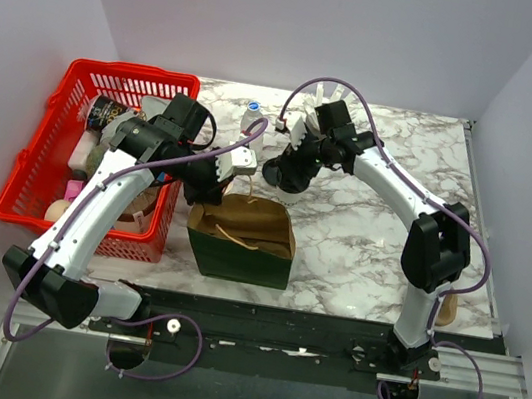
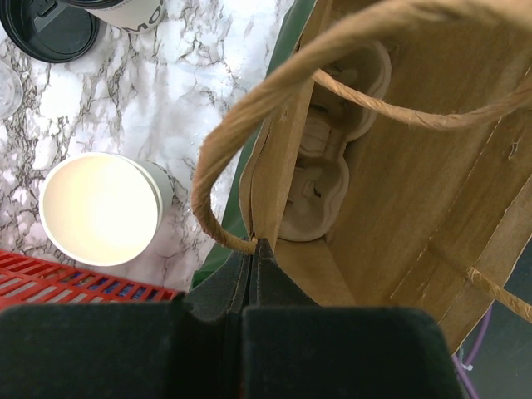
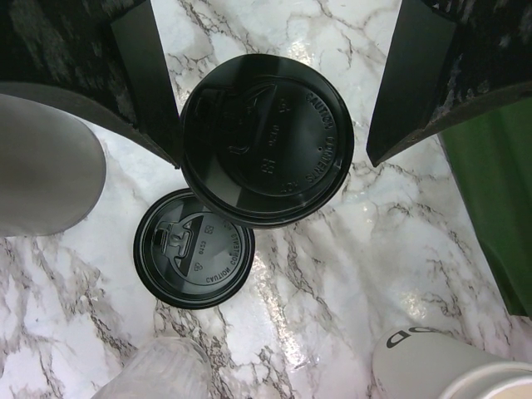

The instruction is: Pack the takeout coffee

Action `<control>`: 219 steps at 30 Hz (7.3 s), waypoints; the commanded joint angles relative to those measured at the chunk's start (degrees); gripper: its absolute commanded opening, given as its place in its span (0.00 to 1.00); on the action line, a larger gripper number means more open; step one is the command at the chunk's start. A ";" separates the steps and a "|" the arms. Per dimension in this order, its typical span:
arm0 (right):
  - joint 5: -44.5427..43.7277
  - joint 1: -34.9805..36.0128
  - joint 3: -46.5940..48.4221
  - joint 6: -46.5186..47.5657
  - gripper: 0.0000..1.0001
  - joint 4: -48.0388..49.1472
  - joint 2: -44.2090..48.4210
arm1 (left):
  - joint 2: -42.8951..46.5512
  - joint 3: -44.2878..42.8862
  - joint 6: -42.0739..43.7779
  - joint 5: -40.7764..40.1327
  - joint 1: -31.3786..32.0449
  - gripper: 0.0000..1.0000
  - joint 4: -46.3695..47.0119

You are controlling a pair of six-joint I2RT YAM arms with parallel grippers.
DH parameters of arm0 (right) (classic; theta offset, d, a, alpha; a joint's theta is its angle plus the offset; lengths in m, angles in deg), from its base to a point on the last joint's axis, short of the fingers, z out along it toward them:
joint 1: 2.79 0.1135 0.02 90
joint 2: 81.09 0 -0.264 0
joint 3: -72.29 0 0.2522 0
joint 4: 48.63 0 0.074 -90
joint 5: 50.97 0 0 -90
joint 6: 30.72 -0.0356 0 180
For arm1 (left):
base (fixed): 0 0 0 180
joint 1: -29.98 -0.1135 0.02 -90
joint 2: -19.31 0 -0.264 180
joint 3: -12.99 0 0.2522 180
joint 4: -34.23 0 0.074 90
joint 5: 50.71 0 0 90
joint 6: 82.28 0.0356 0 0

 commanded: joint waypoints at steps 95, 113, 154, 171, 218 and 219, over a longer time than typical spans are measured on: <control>-13.47 -7.96 -11.95 -42.01 1.00 -26.35 21.40 | 4.73 13.27 -21.00 3.44 -0.71 0.00 22.54; -22.88 -4.79 -7.98 -44.48 1.00 -28.37 15.77 | 8.43 16.09 -21.71 3.44 -1.76 0.00 22.54; -27.08 -3.47 -10.71 -43.95 0.91 -28.98 11.29 | 7.55 16.26 -22.58 4.58 -3.78 0.00 23.51; -29.03 -2.41 -9.83 -38.86 1.00 -27.58 12.96 | 6.76 15.21 -23.37 6.69 -4.13 0.01 24.56; 4.53 -14.98 27.60 -9.50 0.58 -26.44 22.71 | -0.53 7.04 -25.22 16.62 -2.91 0.00 28.25; 6.02 -14.98 28.04 -9.06 0.57 -26.35 23.15 | -0.97 6.51 -25.05 16.71 -2.64 0.00 27.82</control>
